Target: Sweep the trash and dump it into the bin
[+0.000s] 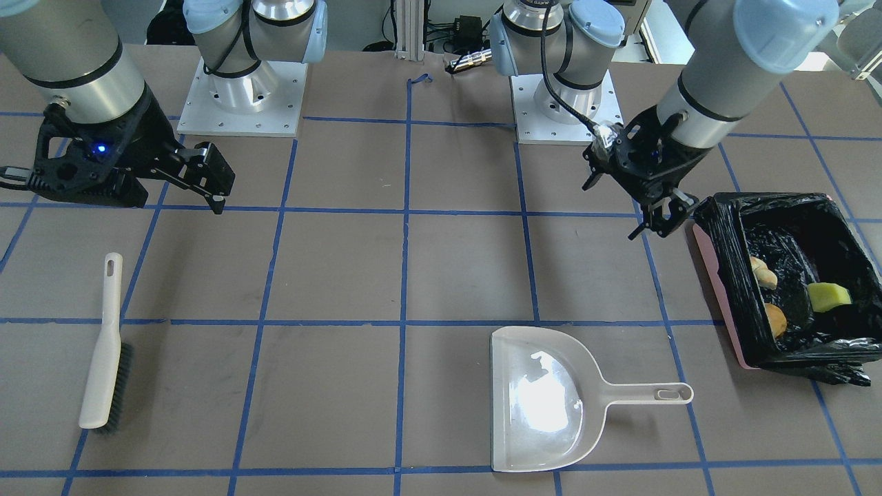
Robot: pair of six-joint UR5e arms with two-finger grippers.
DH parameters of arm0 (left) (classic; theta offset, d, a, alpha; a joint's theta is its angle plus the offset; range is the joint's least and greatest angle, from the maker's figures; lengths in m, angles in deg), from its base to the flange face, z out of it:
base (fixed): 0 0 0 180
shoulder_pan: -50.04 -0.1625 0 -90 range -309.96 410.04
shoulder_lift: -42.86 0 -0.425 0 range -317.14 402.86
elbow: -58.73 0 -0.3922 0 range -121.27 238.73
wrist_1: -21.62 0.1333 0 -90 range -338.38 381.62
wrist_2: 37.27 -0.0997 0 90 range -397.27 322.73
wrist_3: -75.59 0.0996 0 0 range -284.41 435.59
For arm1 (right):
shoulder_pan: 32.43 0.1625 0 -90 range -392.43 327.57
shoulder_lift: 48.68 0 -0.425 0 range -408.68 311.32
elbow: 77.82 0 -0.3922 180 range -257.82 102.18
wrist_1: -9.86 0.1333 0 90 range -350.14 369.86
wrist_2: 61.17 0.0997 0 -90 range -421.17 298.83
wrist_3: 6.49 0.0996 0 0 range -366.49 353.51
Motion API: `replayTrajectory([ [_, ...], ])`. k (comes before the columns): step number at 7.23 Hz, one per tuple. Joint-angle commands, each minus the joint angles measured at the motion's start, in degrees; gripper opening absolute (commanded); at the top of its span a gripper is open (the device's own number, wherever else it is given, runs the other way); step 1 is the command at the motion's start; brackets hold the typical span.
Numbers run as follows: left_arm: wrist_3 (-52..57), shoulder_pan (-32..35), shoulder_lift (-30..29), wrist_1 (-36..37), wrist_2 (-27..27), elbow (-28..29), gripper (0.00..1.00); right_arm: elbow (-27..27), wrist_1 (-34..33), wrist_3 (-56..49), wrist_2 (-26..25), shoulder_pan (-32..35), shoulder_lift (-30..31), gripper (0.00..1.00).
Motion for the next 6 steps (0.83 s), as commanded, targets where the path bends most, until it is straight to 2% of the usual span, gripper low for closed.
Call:
replayTrajectory([
  [1,-24.14,0.05,2.86,-3.29,-5.98,2.04,0.98,0.00,0.04,0.07,0.01,0.00,-0.02,1.00],
  [2,-36.48,0.05,2.24,-4.68,-5.43,4.15,1.00,-0.09,0.04,0.07,-0.07,0.00,-0.02,1.00],
  [3,-47.05,0.57,1.80,-4.17,-1.50,5.48,1.00,-0.09,0.04,0.07,0.01,0.00,-0.02,1.00],
  [6,-59.50,6.89,-0.66,0.66,-3.31,8.39,0.99,-0.09,0.04,0.07,0.01,0.00,-0.02,1.00],
])
